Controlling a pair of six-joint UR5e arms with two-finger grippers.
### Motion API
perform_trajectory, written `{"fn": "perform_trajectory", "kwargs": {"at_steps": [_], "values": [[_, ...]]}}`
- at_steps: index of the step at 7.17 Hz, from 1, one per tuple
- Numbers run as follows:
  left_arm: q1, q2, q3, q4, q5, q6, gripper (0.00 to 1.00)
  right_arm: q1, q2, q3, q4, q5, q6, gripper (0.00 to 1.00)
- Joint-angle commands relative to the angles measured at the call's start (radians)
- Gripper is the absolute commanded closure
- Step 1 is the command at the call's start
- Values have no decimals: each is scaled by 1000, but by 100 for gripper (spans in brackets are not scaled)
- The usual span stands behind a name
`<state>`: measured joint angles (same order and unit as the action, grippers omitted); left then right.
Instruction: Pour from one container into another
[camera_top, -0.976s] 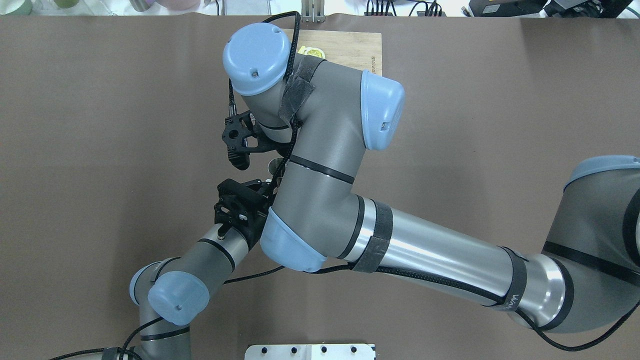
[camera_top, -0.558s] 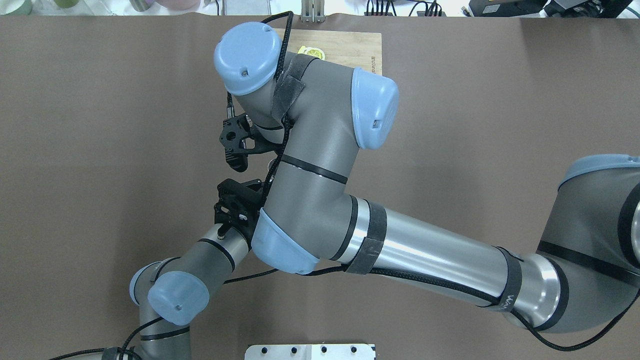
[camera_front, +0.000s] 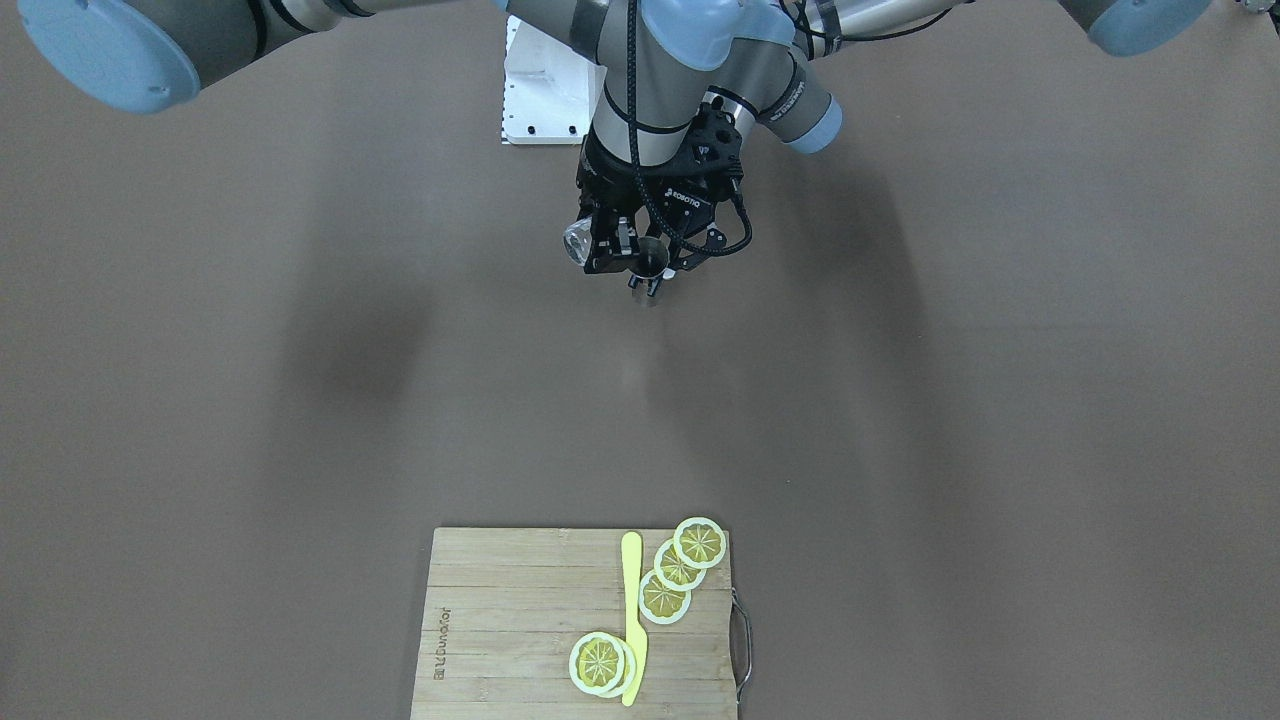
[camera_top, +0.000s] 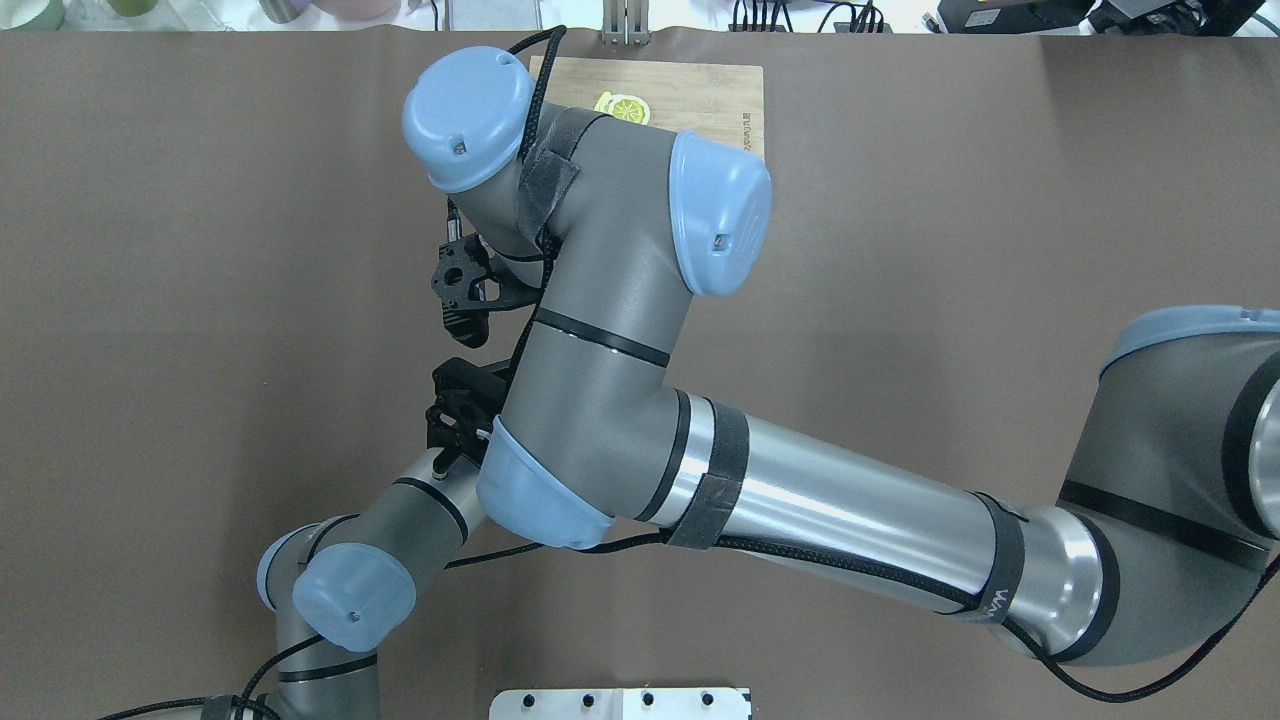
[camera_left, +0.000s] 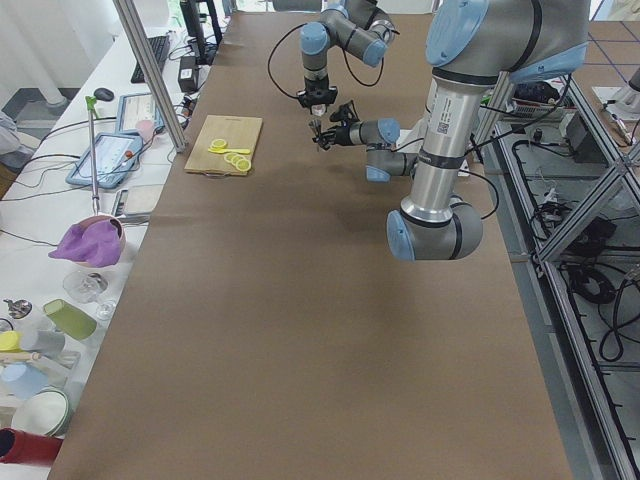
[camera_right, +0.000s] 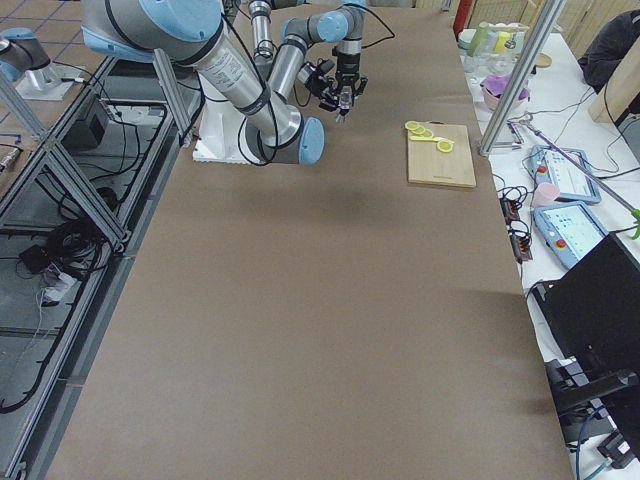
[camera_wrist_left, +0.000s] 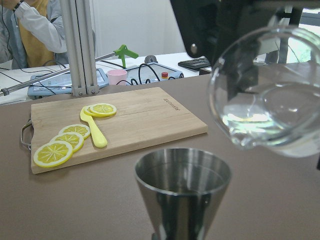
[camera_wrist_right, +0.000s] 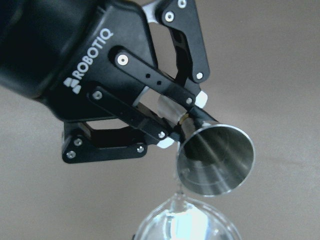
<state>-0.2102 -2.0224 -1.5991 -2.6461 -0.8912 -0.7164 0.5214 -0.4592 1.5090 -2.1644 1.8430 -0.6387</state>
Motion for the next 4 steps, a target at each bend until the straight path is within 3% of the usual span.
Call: {"fn": "perform_trajectory", "kwargs": {"at_steps": [1,4], "values": [[0,1,-1,0,0,0,100,-1,31,-42,-14,-5,-13,100],[0,1,-1,0,0,0,100,-1,51,-67,-24,-5,-18,100]]}}
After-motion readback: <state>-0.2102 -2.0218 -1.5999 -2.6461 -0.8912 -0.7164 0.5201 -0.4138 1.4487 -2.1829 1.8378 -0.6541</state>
